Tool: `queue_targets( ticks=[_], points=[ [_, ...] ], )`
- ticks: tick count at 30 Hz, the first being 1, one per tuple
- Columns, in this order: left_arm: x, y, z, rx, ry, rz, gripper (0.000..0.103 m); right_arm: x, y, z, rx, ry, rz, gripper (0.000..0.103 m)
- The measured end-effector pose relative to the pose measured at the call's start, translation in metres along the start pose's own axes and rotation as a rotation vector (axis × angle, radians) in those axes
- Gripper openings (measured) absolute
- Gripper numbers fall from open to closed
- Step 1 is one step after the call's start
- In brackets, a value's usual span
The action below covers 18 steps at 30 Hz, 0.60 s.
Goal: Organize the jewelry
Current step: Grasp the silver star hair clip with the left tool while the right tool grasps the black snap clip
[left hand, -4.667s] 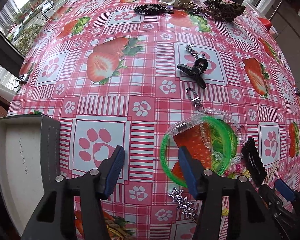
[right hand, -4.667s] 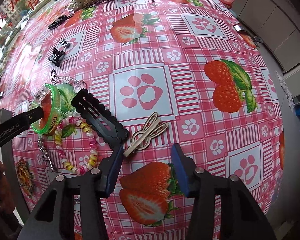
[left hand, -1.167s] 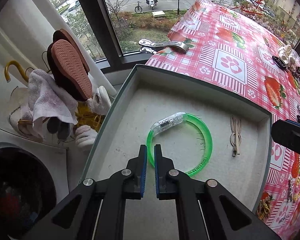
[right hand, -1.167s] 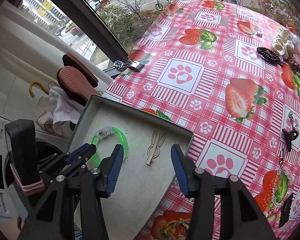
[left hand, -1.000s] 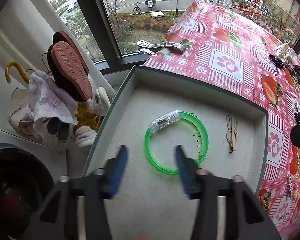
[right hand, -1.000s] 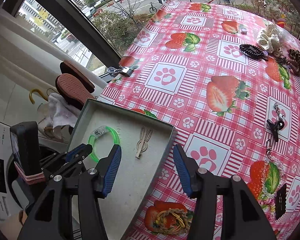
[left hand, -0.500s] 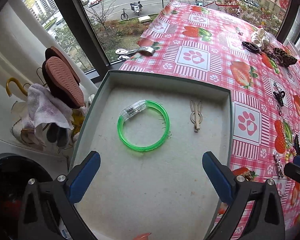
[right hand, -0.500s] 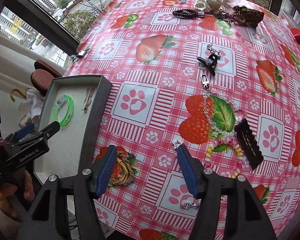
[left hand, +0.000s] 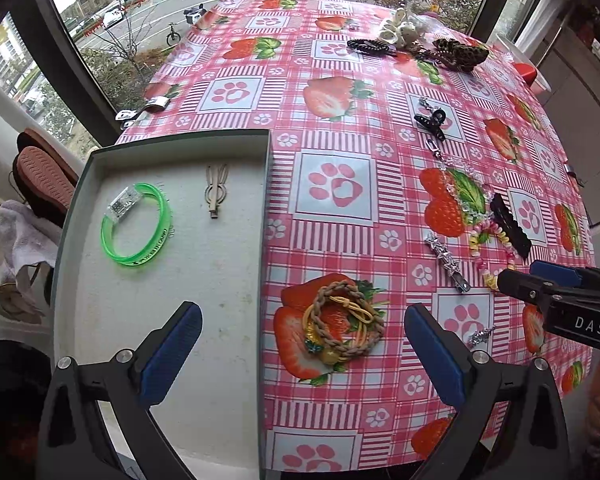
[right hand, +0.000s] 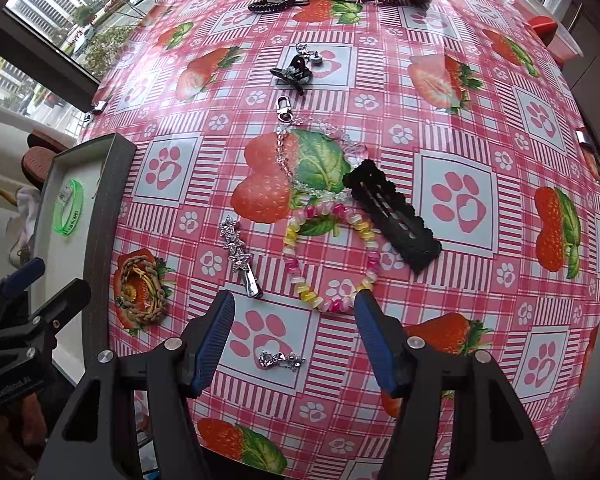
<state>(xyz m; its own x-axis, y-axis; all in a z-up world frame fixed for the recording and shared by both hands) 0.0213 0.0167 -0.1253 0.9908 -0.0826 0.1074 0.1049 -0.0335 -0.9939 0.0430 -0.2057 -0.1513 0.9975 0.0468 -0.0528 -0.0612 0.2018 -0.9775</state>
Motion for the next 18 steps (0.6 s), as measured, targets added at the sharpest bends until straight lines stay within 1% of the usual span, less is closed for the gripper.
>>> queue_targets(
  ticks=[9, 14, 17, 18],
  points=[
    [0.017, 0.016, -0.044, -0.053, -0.011, 0.034, 0.103, 0.016, -0.009, -0.049, -0.050, 0.039, -0.029, 0.066],
    [0.029, 0.032, -0.062, -0.048, -0.032, 0.059, 0.103, 0.028, -0.008, -0.065, -0.089, 0.003, -0.034, 0.066],
    [0.034, 0.040, -0.070, -0.038, -0.035, 0.075, 0.103, 0.031, -0.004, -0.074, -0.126, -0.024, -0.029, 0.066],
    [0.034, 0.043, -0.072, -0.035, -0.033, 0.080, 0.100, 0.030, -0.003, -0.077, -0.137, -0.032, -0.027, 0.066]
  ],
)
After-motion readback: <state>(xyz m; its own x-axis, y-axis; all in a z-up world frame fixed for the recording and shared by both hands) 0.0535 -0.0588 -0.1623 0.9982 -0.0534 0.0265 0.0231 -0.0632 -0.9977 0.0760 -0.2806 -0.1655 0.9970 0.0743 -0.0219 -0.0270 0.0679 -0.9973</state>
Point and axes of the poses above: each gripper's, at about its wrist camera, not at the fingertips, and y roughly the way its jaws point, z to its left, x to its top, the point moved 1 cm from there along y, roughly the way its jaws point, and after that the axes turned 12 degrees about z, right-handed, at the moved point
